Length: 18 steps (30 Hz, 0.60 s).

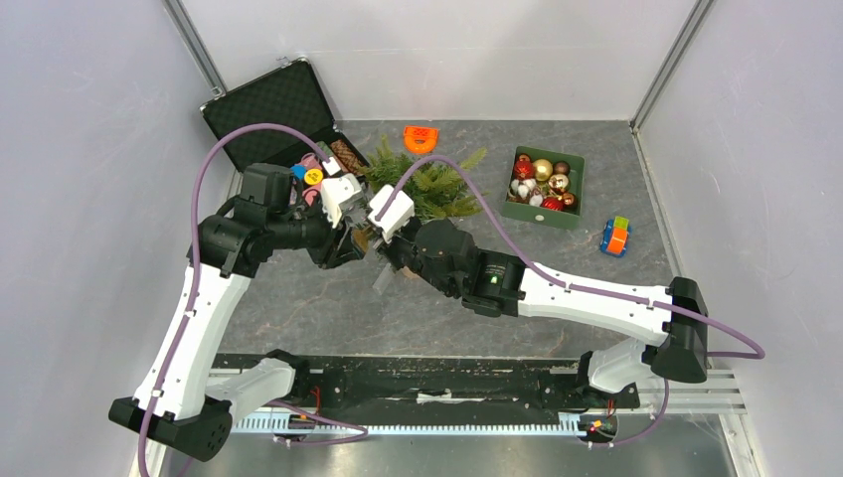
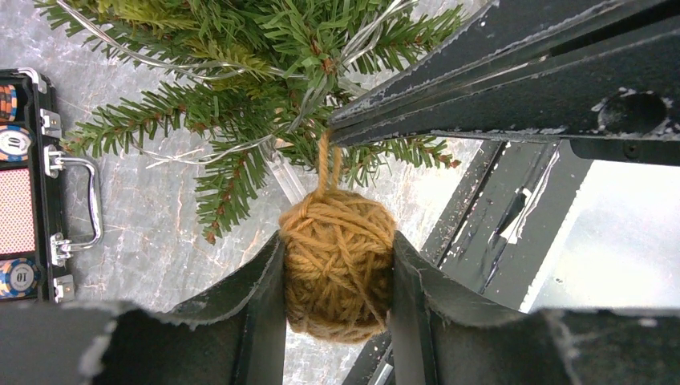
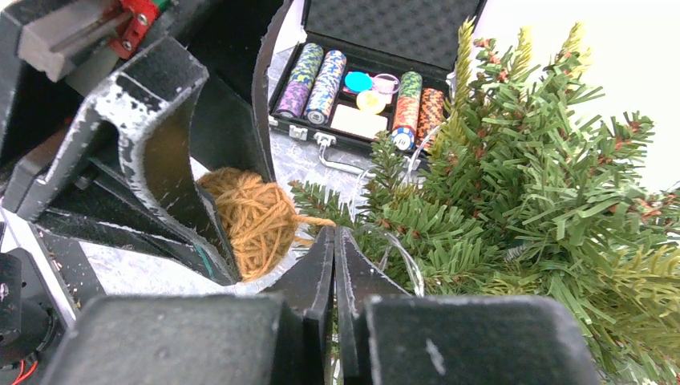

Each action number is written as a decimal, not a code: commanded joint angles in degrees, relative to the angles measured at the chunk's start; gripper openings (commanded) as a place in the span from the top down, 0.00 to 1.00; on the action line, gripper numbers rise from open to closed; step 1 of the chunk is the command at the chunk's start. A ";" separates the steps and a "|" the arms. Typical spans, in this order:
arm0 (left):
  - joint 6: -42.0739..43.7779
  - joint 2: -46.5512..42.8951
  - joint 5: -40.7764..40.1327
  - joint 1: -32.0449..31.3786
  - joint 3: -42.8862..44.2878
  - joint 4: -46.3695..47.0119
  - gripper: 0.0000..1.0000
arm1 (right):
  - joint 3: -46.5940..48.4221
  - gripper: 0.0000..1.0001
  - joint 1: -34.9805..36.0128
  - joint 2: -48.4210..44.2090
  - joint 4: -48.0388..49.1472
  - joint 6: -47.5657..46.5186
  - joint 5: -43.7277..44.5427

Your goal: Decorate the small christmas tree

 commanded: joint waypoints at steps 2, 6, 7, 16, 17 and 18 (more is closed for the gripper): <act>1.31 -0.04 1.46 0.25 0.93 2.61 0.98 | 0.12 1.00 0.17 -0.20 3.52 -0.51 1.93; 1.34 -0.04 1.20 0.24 1.03 2.55 0.98 | 0.71 1.00 0.19 0.50 3.43 -0.25 2.71; 1.30 0.03 1.10 0.29 1.02 2.59 0.98 | 0.97 1.00 0.17 0.86 3.34 -0.29 3.02; 1.10 0.96 0.41 0.33 0.51 2.83 0.98 | 2.13 1.00 0.17 2.30 2.86 -0.44 3.64; 1.01 0.94 0.81 0.33 0.51 3.02 0.98 | 1.84 1.00 0.17 1.95 2.83 -0.34 3.66; 0.98 1.00 0.93 0.35 0.49 3.17 0.98 | 1.58 1.00 0.17 1.54 2.85 -0.25 3.48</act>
